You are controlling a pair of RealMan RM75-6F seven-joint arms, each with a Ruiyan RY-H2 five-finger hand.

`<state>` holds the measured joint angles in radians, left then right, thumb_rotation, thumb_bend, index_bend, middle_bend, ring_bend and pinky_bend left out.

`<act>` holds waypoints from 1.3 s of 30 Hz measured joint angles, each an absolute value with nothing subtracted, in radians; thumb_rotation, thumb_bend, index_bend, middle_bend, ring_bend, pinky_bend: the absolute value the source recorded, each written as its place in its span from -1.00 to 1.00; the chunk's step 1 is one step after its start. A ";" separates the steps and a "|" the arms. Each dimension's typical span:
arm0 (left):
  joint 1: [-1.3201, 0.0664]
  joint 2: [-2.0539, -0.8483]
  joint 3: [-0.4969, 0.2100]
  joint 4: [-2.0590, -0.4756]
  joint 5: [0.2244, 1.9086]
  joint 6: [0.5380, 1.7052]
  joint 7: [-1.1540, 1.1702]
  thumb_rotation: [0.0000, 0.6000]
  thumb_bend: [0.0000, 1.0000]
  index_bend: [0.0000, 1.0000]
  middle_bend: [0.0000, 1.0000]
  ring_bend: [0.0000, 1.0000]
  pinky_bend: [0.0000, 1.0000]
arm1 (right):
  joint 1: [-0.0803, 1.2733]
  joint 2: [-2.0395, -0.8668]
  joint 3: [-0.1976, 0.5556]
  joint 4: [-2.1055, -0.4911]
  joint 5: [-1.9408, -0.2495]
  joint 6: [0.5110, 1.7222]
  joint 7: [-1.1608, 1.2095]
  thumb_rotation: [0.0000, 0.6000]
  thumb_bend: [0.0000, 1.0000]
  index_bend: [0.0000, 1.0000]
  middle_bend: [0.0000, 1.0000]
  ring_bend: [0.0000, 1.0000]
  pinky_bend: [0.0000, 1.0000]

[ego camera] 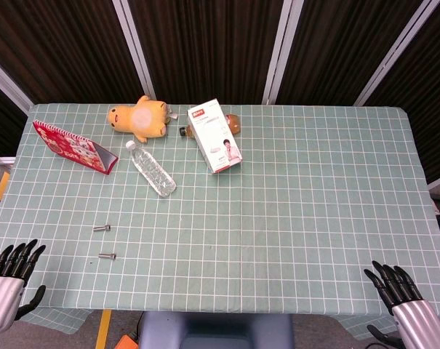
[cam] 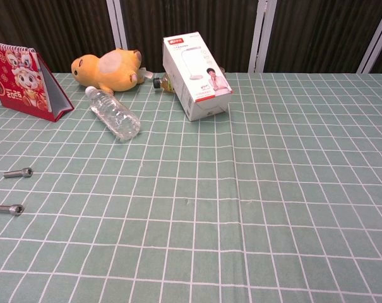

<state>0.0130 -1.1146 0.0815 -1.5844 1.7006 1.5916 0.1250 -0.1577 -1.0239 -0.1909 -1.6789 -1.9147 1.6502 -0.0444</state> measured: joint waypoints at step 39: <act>-0.180 -1.618 -0.044 -1.108 1.498 1.319 -0.028 1.00 -0.22 -0.07 1.00 1.00 1.00 | -0.109 -1.079 -0.146 -1.701 -1.757 1.512 -0.134 1.00 -0.68 -1.00 -1.00 -1.00 -1.00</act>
